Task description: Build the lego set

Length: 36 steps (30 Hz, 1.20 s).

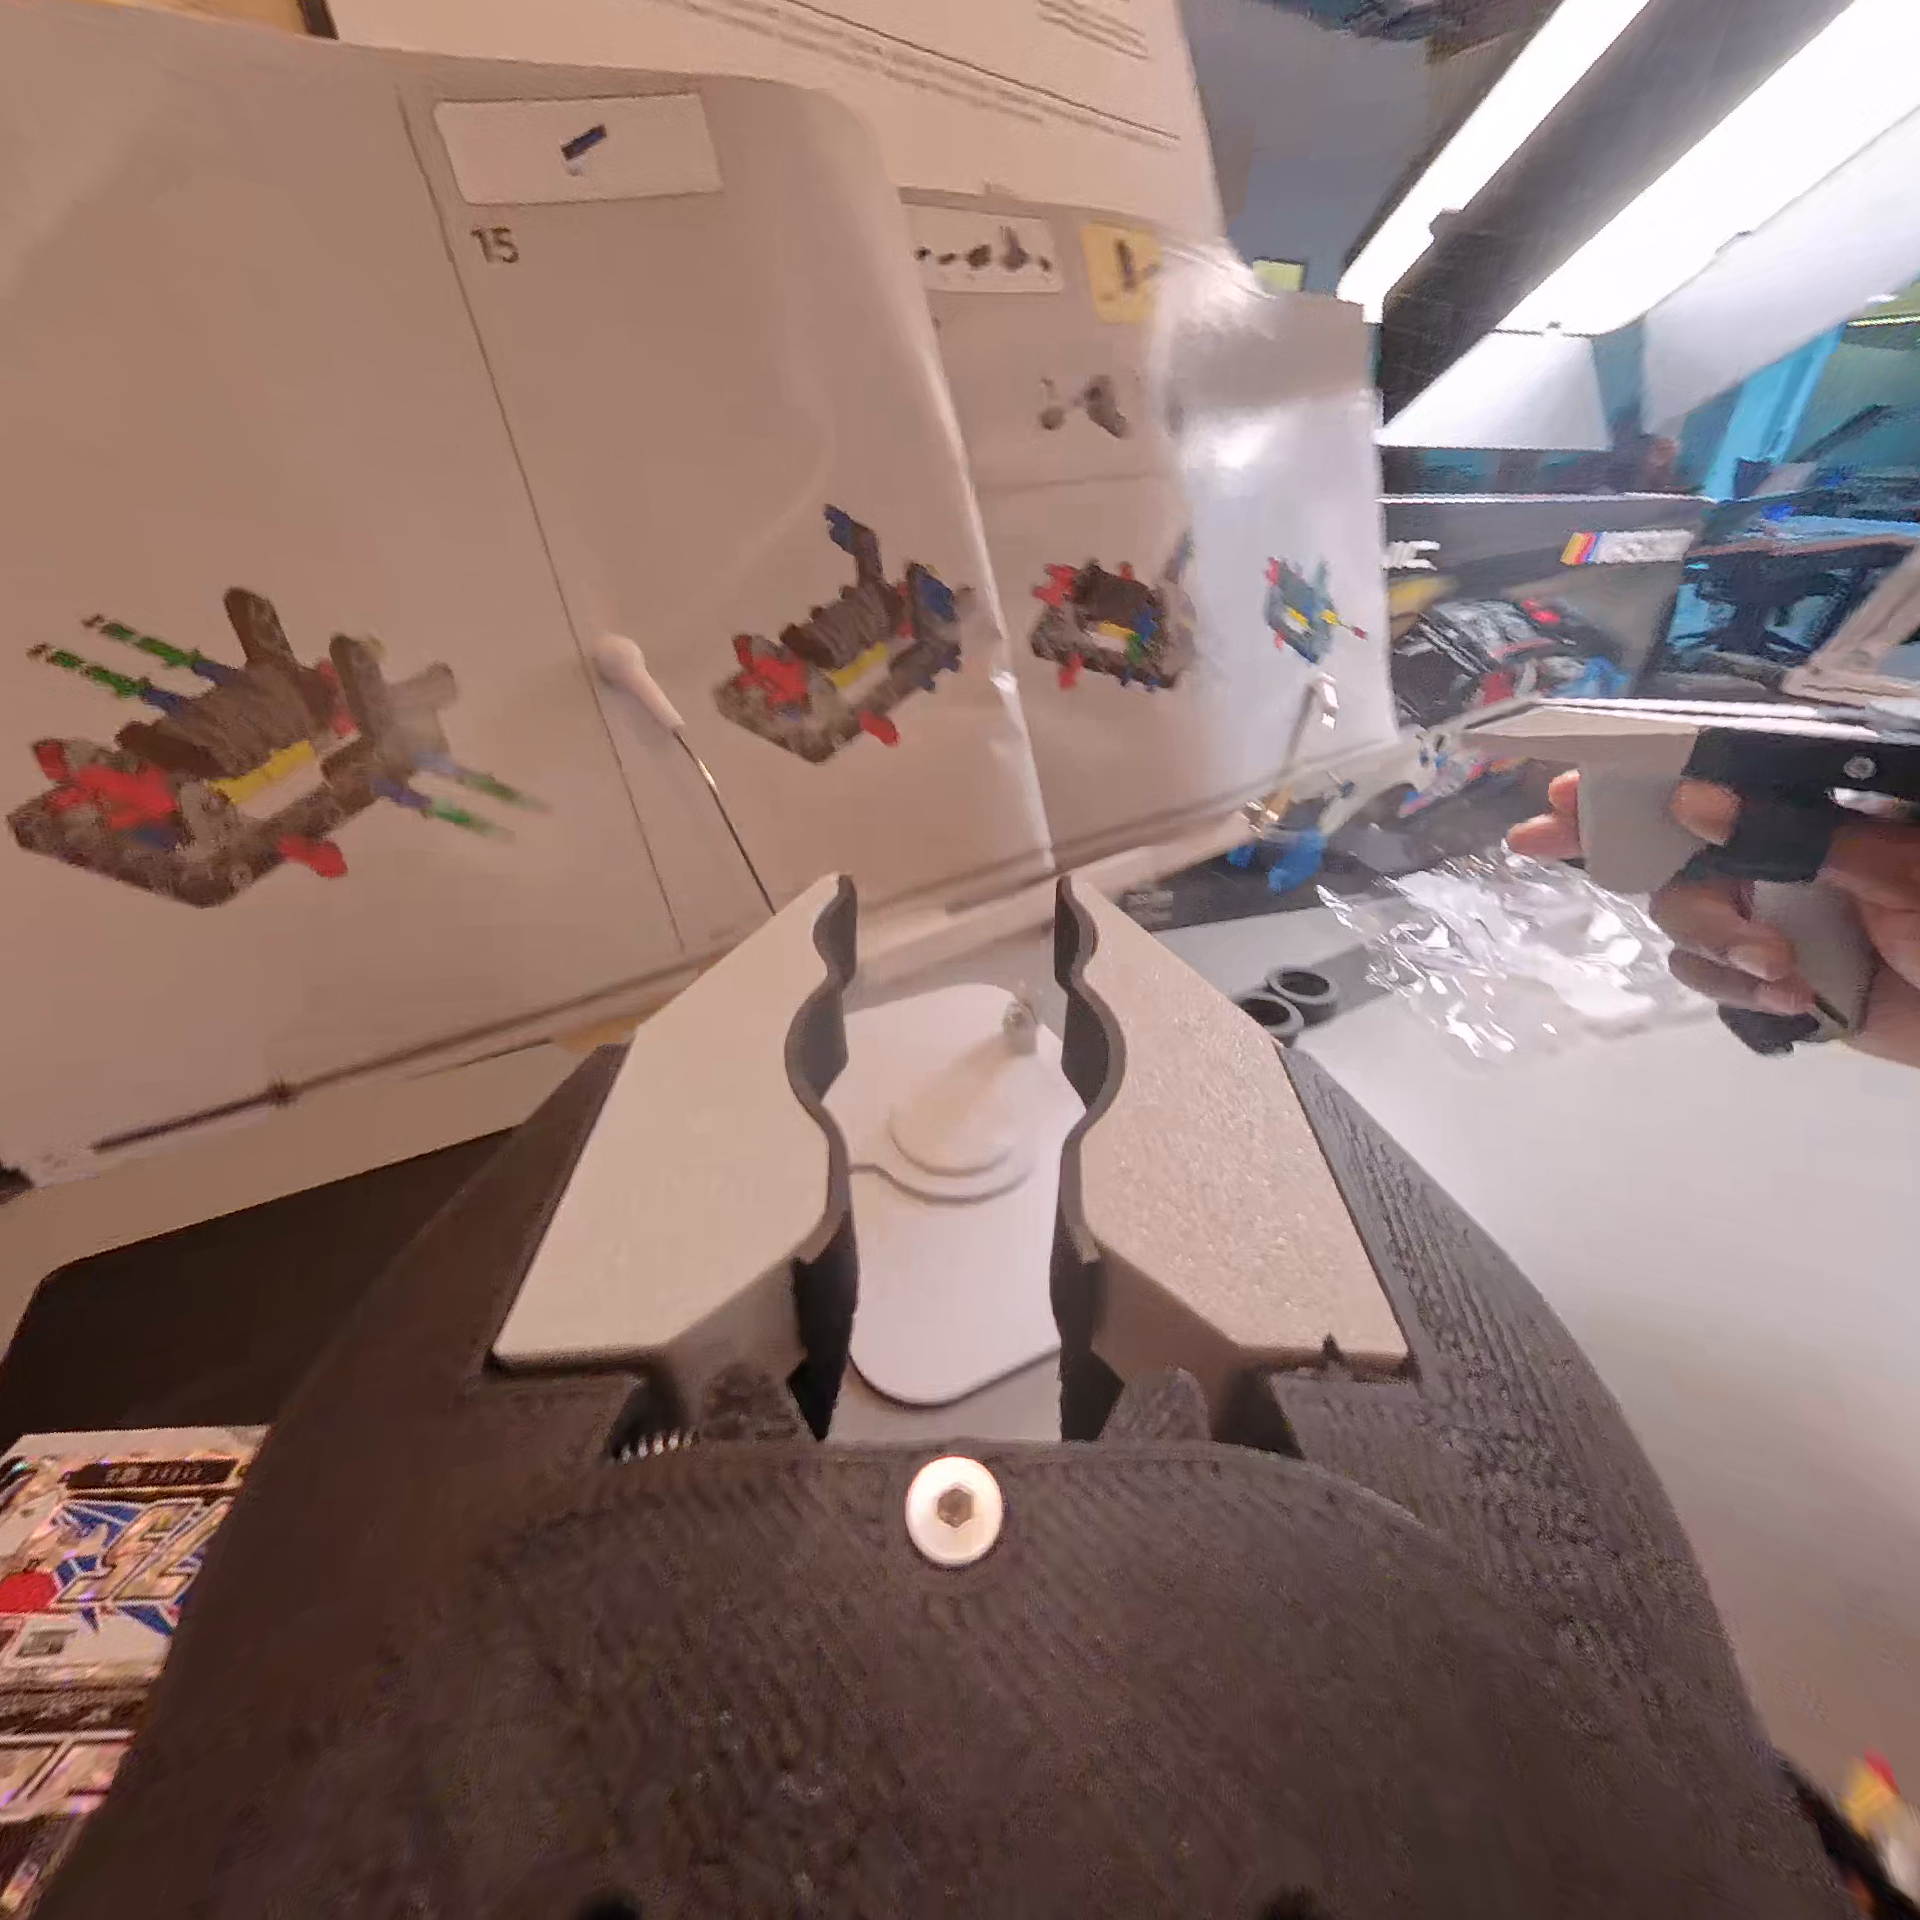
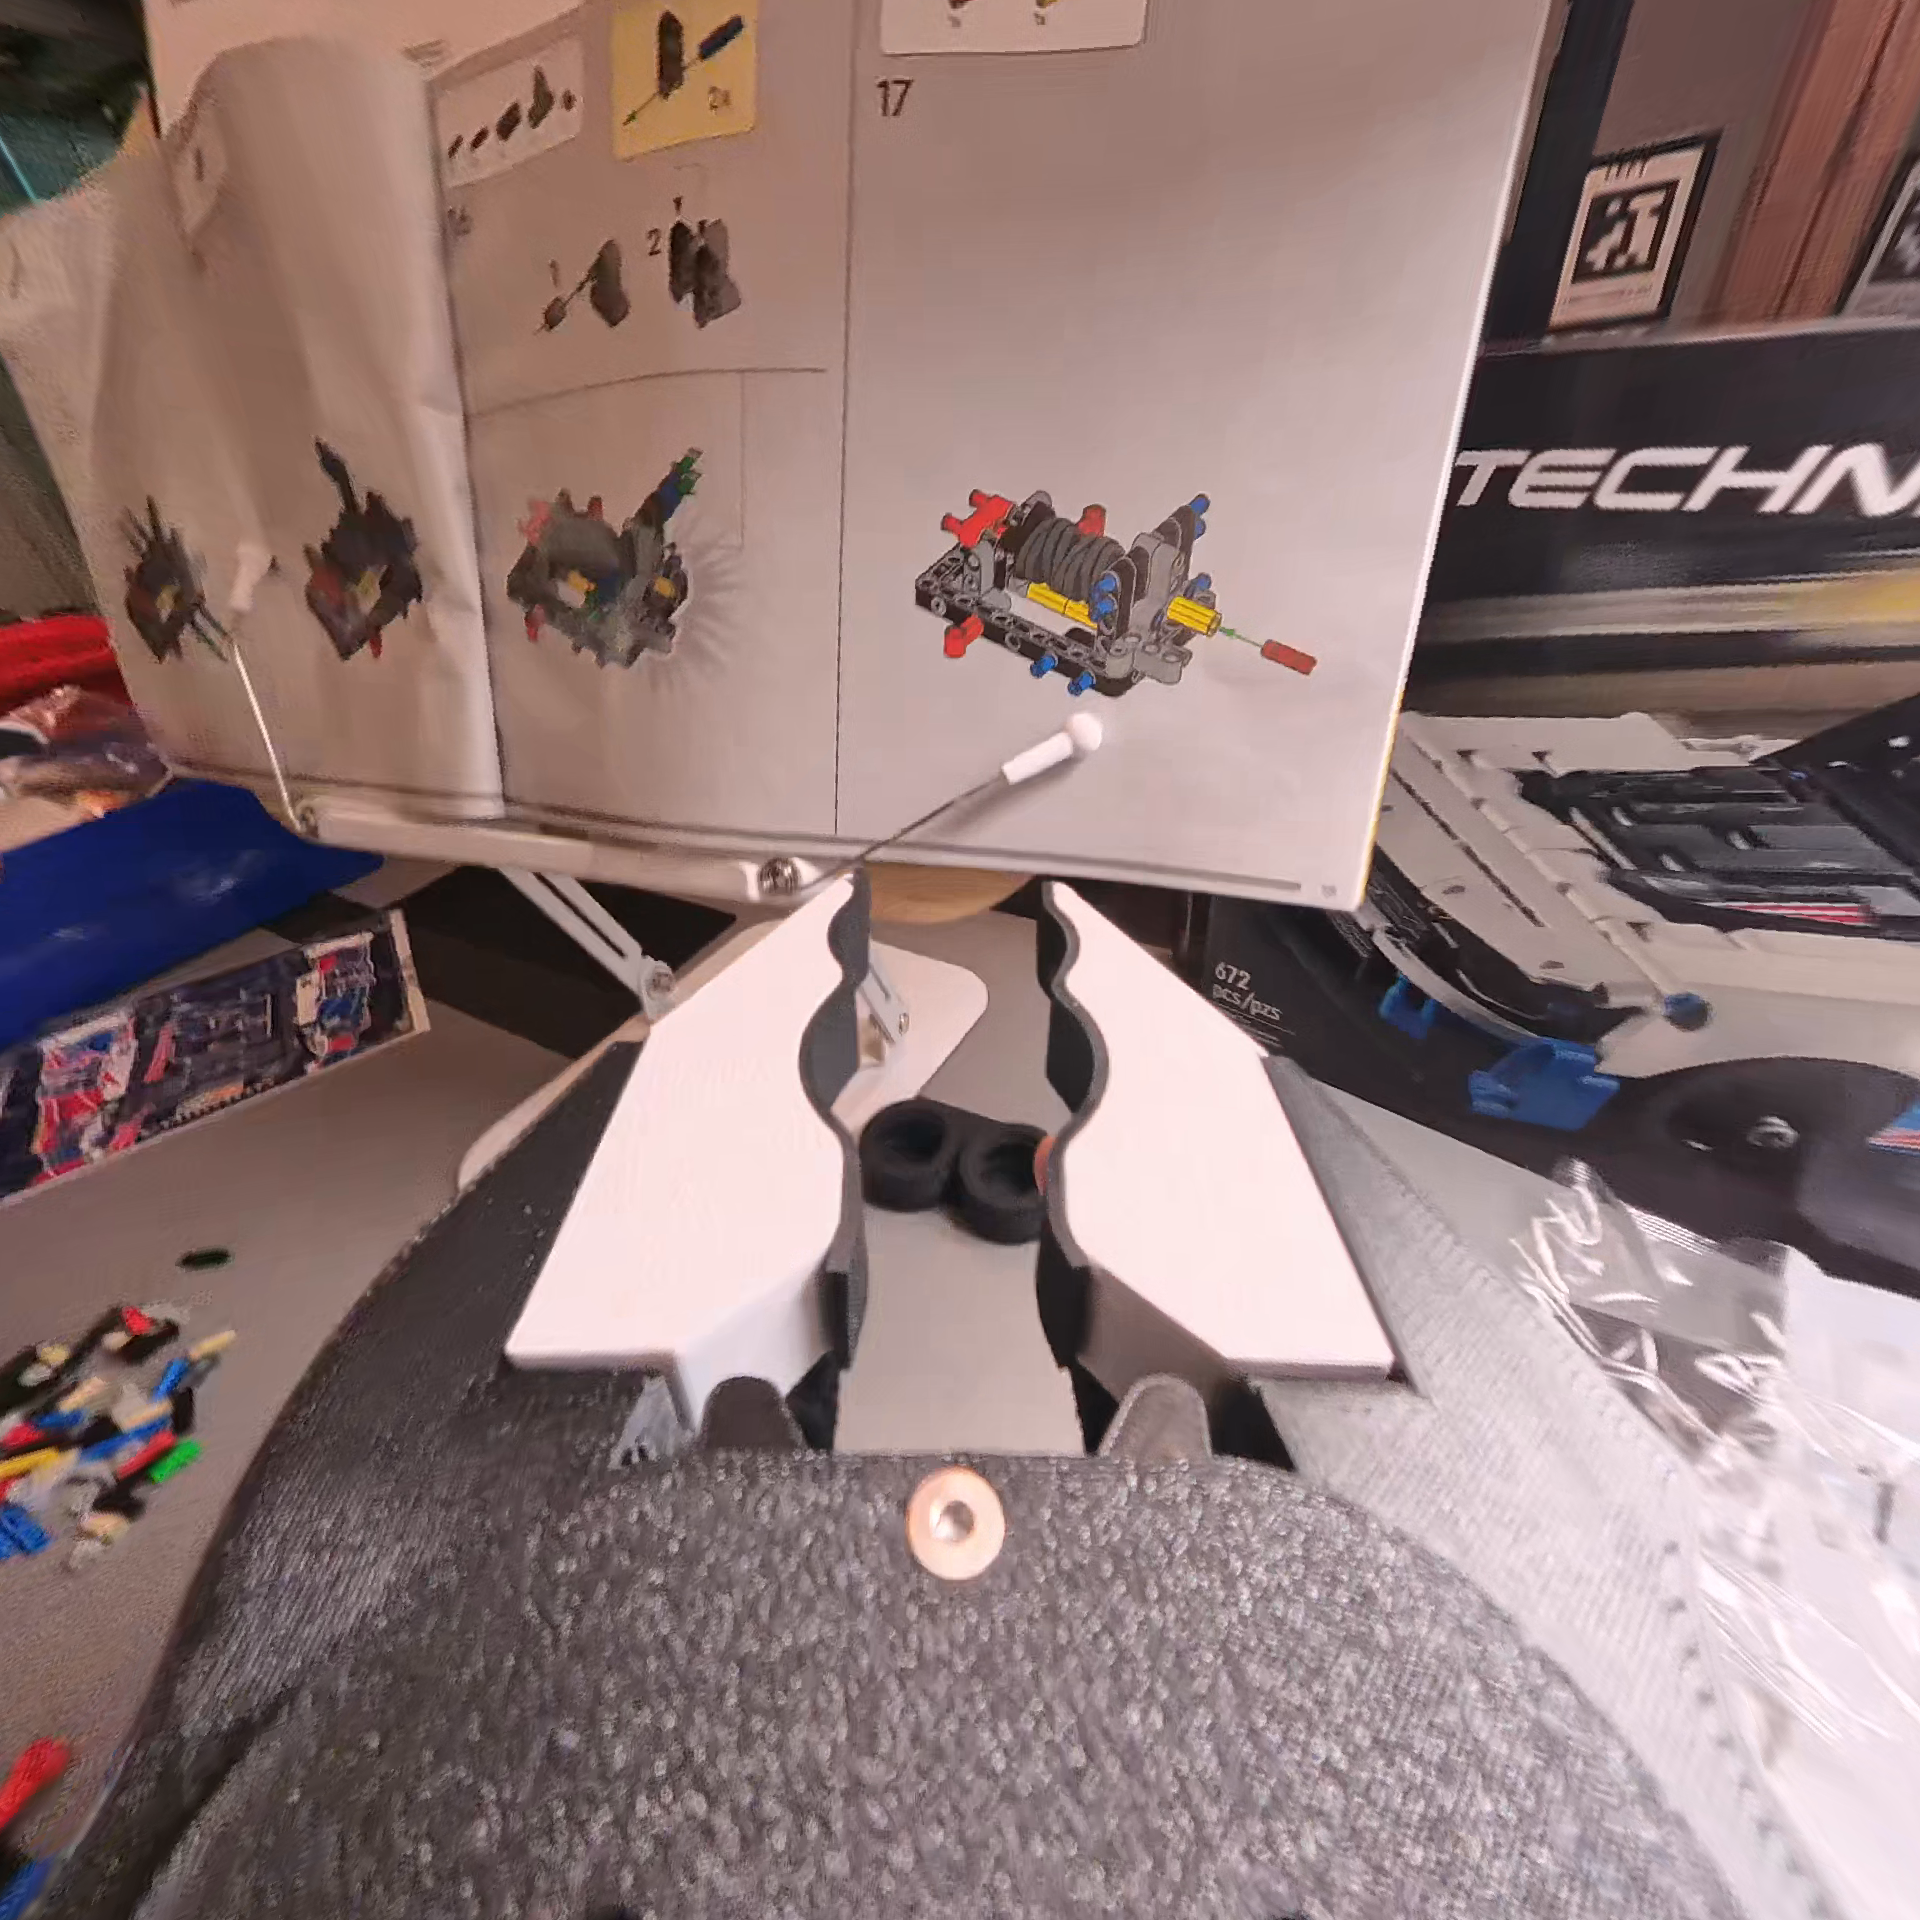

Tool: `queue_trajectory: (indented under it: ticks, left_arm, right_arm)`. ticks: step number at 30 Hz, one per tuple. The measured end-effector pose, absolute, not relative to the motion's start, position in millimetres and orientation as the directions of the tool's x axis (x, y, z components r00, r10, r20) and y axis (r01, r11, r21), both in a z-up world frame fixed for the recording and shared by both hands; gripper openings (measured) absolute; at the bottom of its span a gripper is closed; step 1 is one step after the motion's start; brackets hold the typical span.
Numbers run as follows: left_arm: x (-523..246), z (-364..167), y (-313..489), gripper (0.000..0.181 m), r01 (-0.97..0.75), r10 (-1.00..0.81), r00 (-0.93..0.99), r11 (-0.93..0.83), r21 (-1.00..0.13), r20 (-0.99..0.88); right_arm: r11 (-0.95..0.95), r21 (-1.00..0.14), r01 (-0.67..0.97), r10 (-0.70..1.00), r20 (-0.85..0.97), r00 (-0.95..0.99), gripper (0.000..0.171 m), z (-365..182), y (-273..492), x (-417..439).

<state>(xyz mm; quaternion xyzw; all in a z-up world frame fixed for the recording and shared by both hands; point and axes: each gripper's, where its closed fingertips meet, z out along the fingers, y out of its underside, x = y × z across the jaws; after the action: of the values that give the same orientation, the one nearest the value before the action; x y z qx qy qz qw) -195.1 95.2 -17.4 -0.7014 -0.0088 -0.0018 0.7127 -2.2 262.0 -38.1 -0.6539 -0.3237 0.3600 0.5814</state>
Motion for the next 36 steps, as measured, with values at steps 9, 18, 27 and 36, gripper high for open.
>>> queue_trajectory:
  ticks: [9, 18, 27, 36]
  left_arm:
    - [-250, -22, 148, 0.037, 0.096, 0.166, 0.982, -0.032, -0.995, 0.09]
    - [-260, -38, 134, 0.004, 0.258, 0.148, 0.954, 0.036, -0.966, 0.26]
    - [-264, -68, 117, 0.008, 0.647, -0.017, 0.758, 0.139, -0.749, 0.652]
    - [-256, -88, 107, 0.014, 0.689, -0.062, 0.724, 0.018, -0.724, 0.687]
  right_arm:
    - [-0.22, -0.975, -0.018, 0.808, -0.192, 0.557, 0.022, -51, 297, -52]
    - [-0.366, -0.918, -0.151, 0.799, -0.393, 0.455, 0.012, -66, 289, -47]
    - [-0.485, -0.84, -0.241, 0.764, -0.542, 0.351, 0.015, -82, 283, -46]
    - [-0.441, -0.878, -0.188, 0.78, -0.479, 0.404, 0.029, -94, 284, -25]
